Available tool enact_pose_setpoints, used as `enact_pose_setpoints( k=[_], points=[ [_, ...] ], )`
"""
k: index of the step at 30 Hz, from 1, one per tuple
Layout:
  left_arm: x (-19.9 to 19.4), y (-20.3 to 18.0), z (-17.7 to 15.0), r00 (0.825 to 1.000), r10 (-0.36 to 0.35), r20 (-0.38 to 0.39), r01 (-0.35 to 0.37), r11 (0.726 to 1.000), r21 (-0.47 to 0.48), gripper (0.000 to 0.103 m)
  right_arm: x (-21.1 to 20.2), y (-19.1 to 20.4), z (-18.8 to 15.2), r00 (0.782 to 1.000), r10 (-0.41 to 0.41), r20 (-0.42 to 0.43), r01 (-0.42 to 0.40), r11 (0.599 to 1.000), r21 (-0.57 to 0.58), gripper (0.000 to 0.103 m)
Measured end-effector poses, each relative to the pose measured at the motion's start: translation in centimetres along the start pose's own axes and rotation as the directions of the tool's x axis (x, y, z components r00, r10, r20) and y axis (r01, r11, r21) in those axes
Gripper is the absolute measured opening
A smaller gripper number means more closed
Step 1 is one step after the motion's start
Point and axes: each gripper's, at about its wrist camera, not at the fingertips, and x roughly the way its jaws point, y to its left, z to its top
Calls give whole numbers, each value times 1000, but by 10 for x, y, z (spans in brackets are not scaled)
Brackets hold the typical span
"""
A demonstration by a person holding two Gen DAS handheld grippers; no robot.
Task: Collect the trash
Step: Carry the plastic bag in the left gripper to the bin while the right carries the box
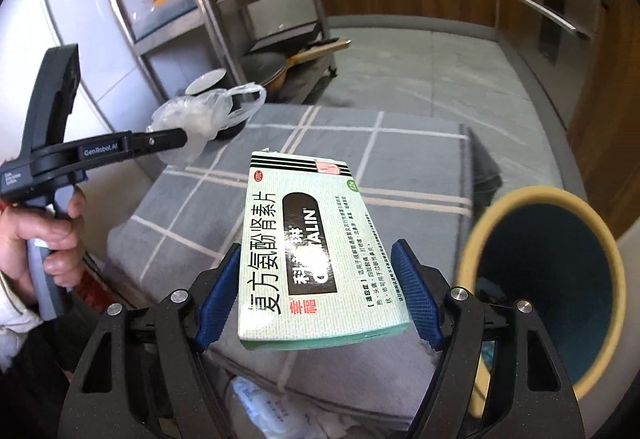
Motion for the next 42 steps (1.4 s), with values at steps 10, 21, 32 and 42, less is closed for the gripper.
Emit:
enact_pose_setpoints(
  k=[10,21,32,42],
  points=[
    [-1,-40,-1,999,-44,17,43,998,56,14,-40,-32,-12,996,-52,73,46,996,75,75],
    [11,-85,0,996,-88,10,86,990,110,14,-59,-66,-26,988,-109,109,91,983,157,75],
    [38,-146,-11,989,-144,-46,150,972,179,14,-80,-112,-51,975,-187,119,149,949,277,75],
    [65,-194,-28,977,-182,-113,204,951,231,14,-98,-143,-68,958,-261,122,200,907,371,75]
  ],
)
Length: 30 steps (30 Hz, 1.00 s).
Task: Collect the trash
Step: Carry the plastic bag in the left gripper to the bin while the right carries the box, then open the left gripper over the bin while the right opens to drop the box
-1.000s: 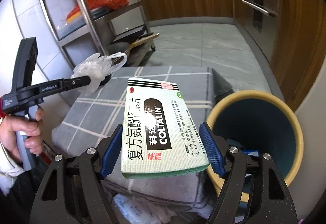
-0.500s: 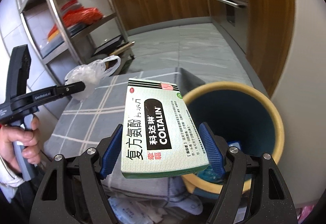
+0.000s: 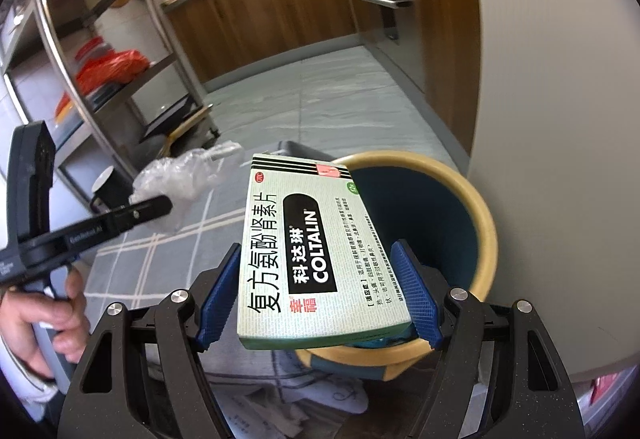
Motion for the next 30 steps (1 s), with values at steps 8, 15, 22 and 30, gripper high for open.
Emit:
enact_pose_setpoints(
  k=[8,15,22,30],
  points=[
    [40,-30,-4,995,-78,-69,81,996,27,16,5,-17,-8,998,-45,-42,47,998,40,75],
    [61,-42,-6,985,-124,-124,129,991,30,42,14,-30,-15,994,-73,-85,79,994,76,75],
    [60,-35,-3,985,-123,-122,126,992,22,55,20,-33,-18,992,-74,-106,84,993,89,75],
    [48,-23,-6,990,-94,-106,99,994,45,70,31,-38,-21,989,-48,-139,65,990,123,76]
  ],
)
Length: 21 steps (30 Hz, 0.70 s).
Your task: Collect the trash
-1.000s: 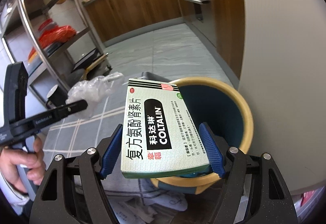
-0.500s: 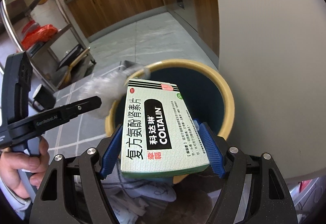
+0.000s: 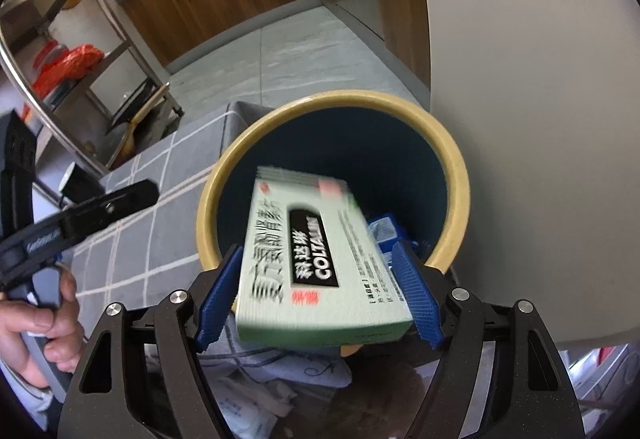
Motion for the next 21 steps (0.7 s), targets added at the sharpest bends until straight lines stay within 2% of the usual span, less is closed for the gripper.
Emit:
enact_pose_setpoints(
  k=[3,11,21],
  points=[
    [-6,1,-3,1000,11,4,-11,1000,14,75,0,-4,1,1000,28,3,-28,999,34,80],
    [-27,-3,-3,999,7,47,-9,999,33,86,-19,3,1,999,20,45,-20,1000,10,81],
    [-56,-10,-10,994,64,92,-69,996,51,96,-55,0,-5,992,6,128,-6,1000,2,90]
  ],
)
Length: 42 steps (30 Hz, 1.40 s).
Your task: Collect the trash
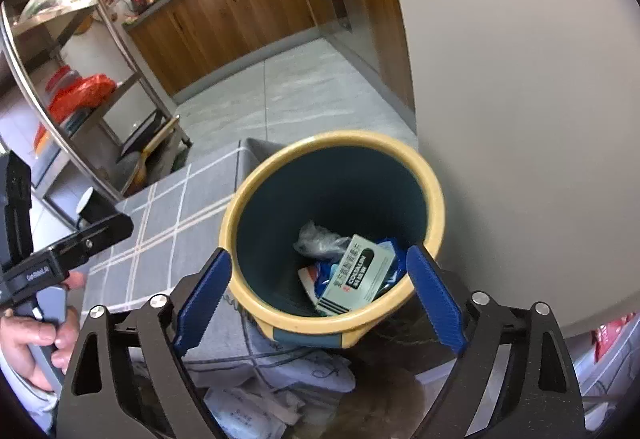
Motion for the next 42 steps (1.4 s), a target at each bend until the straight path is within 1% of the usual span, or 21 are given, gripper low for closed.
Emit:
enact_pose_setpoints(
  k=[3,7,10,16,21,42],
  points=[
    [-9,-2,-2,1000,15,15,-16,1000,6,97,-11,-2,-2,1000,-9,23,9,1000,-1,92],
    [-21,-6,-5,996,78,44,-79,997,12,97,-25,-1,-5,998,-30,60,31,999,-11,93],
    [-29,-9,-9,992,104,66,-106,994,21,97,-35,5,-10,994,-50,94,53,998,-28,93],
    [-38,-15,-14,990,108,93,-112,993,37,97,-53,19,-16,984,-77,158,92,992,-89,95],
    [-37,-19,-16,988,116,99,-122,991,58,97,-60,24,-19,980,-81,184,103,988,-114,95],
    [-37,-17,-17,990,101,96,-106,993,49,97,-57,24,-20,980,-82,182,103,989,-108,95]
  ],
)
